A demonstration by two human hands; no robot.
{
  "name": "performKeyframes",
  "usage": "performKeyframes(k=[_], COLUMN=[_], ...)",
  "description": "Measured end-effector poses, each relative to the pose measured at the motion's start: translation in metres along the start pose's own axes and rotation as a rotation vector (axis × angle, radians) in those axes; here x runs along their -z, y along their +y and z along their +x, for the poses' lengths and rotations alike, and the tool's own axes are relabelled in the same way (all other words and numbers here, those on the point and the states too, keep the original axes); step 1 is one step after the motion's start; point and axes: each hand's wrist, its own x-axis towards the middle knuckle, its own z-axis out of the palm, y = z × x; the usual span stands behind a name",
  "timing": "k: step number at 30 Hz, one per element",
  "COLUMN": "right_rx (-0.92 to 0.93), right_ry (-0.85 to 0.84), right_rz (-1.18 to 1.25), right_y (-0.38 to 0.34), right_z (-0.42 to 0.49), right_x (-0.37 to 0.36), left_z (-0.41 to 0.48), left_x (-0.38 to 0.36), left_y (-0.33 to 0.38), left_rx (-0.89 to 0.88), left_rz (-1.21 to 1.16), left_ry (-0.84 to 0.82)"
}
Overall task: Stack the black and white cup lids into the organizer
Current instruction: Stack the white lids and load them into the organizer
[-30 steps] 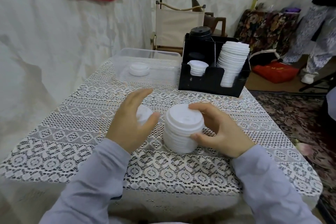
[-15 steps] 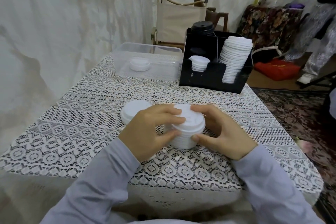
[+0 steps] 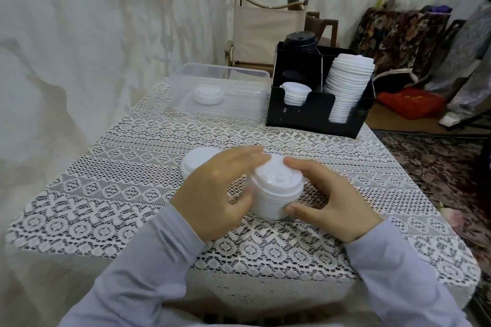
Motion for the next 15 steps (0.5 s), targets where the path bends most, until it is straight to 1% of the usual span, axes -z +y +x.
performKeyframes(k=[2,3,4,5,6,7,9,11,13,15], right_rx=[-0.003,-0.004,-0.003,-0.001,0.001,0.000,-0.005,0.002,0.031,0.066], right_ry=[-0.012,-0.016,-0.019,-0.019,-0.017,-0.012,0.003,0.042,0.101,0.159], right_rz=[-0.013,-0.002,0.015,0.030,0.041,0.050,0.050,0.035,0.044,0.038], right_y=[-0.002,-0.003,-0.004,-0.005,-0.005,-0.006,-0.007,-0.009,-0.011,-0.013], right_z=[0.001,0.001,0.001,0.001,0.000,0.000,-0.002,-0.002,-0.002,-0.002], right_x=[0.001,0.001,0.001,0.001,0.001,0.001,0.002,0.002,0.004,0.005], left_z=[0.003,0.005,0.005,0.004,0.003,0.001,0.000,0.001,0.002,0.002], left_x=[0.014,0.020,0.025,0.028,0.029,0.029,0.027,0.025,0.026,0.028], left_y=[-0.002,-0.008,-0.015,-0.022,-0.028,-0.032,-0.037,-0.040,-0.042,-0.043], left_rx=[0.163,0.272,0.393,0.527,0.641,0.711,0.757,0.762,0.767,0.759], left_rz=[0.005,0.040,0.099,0.157,0.178,0.156,0.075,0.031,0.010,-0.049], left_ry=[0.071,0.071,0.017,-0.086,-0.194,-0.268,-0.304,-0.278,-0.217,-0.118])
